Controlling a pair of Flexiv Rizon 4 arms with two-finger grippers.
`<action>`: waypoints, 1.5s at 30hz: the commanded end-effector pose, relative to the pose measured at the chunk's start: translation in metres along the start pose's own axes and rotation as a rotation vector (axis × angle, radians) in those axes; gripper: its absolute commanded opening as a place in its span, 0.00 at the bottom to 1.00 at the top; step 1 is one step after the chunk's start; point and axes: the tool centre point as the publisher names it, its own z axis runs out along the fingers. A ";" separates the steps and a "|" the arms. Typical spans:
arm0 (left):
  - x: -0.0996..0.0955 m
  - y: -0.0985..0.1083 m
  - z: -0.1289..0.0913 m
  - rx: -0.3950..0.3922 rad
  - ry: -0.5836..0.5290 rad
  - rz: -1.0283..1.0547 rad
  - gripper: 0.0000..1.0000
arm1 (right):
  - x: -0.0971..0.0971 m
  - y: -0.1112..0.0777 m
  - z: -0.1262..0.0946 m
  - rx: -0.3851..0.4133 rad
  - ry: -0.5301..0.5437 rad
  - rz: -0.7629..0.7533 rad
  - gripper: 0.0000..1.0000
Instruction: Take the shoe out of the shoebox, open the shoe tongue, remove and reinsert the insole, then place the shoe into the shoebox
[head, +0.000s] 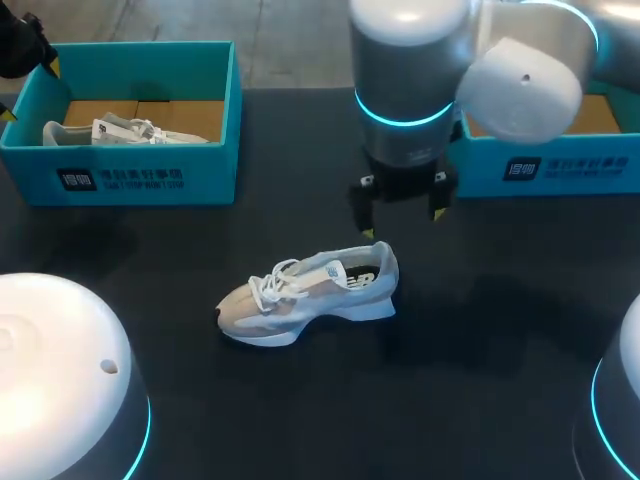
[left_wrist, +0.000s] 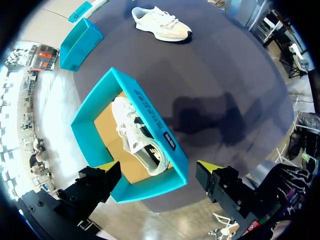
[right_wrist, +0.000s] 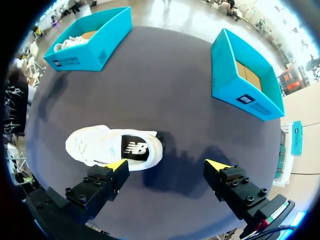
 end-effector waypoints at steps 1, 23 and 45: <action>0.001 -0.001 -0.001 -0.004 0.000 0.001 1.00 | -0.002 -0.001 0.002 -0.001 0.010 -0.001 1.00; 0.001 -0.001 -0.001 -0.004 0.000 0.001 1.00 | -0.011 0.011 -0.004 -0.080 0.113 -0.316 1.00; 0.001 -0.001 -0.001 -0.004 0.000 0.001 1.00 | -0.063 0.025 -0.016 -0.490 0.239 -0.950 1.00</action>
